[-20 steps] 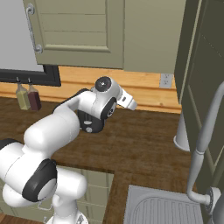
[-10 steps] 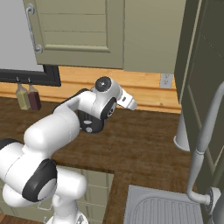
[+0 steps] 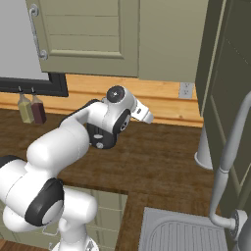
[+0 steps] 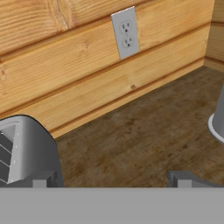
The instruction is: Start the toaster. Once the lever pops up, take the bread to the plate on the dining counter.
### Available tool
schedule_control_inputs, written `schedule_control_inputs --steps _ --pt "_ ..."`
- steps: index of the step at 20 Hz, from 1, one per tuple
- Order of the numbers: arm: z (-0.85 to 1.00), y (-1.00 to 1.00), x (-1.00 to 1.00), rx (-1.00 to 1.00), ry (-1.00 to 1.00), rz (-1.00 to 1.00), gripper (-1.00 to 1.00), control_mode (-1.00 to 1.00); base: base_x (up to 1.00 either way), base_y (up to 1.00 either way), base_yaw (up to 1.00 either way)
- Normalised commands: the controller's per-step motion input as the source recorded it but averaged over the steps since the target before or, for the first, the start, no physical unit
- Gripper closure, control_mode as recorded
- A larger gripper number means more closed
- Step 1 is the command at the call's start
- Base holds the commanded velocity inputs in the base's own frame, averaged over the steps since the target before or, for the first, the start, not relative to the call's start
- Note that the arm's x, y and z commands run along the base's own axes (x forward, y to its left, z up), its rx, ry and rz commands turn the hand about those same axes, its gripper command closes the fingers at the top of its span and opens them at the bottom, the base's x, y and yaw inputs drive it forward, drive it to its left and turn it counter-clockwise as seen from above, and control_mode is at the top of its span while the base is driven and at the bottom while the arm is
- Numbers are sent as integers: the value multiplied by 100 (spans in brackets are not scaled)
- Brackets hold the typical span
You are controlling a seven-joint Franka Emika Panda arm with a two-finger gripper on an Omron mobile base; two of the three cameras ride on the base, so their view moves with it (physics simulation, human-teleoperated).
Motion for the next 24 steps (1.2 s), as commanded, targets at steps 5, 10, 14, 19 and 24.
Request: schedule_control_inputs --steps 5,10,14,19,24 --pt "0 0 0 0 0 0 -100 -100 0 0 0" --pt "0 0 0 0 0 0 -100 -100 0 0 0" --pt "0 0 0 0 0 0 -100 -100 0 0 0" --pt "0 0 0 0 0 0 -100 -100 0 0 0" --pt "0 0 0 0 0 0 -100 -100 0 0 0"
